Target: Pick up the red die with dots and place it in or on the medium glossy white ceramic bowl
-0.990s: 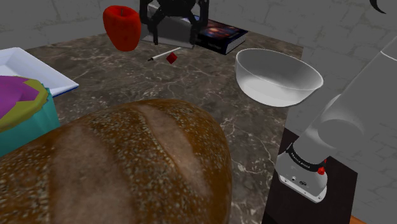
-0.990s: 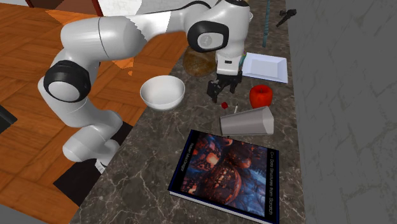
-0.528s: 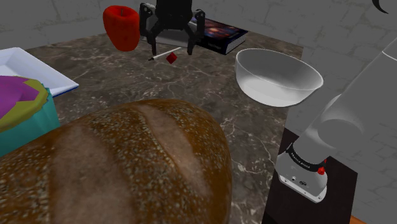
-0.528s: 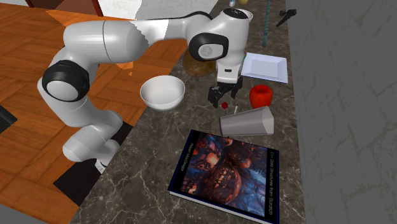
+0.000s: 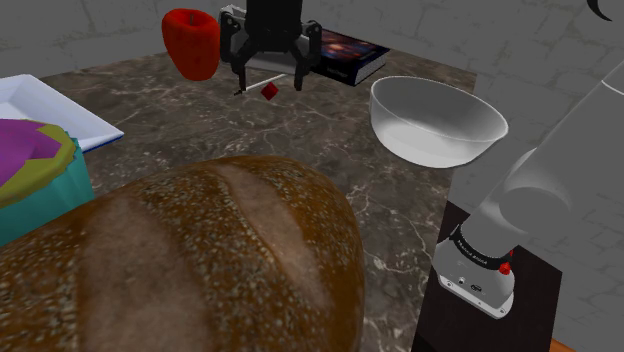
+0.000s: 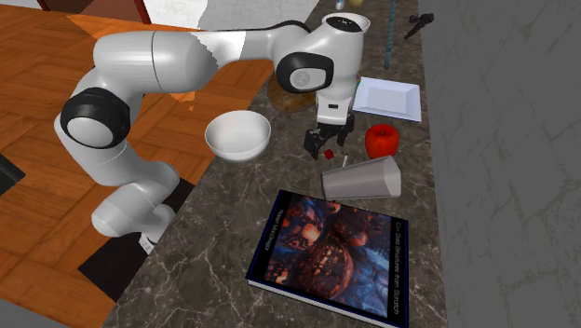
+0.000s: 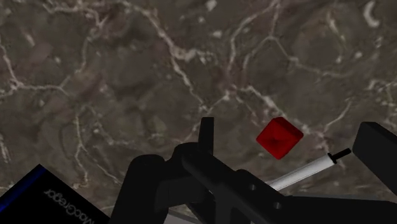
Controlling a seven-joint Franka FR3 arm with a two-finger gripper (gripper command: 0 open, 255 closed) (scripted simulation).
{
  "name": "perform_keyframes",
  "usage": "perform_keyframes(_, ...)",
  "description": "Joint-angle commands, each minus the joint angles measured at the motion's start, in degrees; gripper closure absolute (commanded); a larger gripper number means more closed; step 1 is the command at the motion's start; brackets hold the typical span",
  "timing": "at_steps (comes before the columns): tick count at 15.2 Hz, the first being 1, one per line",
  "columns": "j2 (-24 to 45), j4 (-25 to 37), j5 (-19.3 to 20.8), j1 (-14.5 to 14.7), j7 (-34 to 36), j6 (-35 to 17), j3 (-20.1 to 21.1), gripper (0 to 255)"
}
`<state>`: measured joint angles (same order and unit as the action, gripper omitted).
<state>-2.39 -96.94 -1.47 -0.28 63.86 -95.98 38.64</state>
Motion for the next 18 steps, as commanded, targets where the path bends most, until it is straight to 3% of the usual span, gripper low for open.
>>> perform_keyframes(1,0.0,0.0,0.0,0.0,0.0,0.0,0.0,255)
perform_keyframes(10,0.0,0.0,0.0,0.0,0.0,0.0,0.0,255)
perform_keyframes(18,1.9,8.0,1.2,0.3,0.9,6.5,0.4,255)
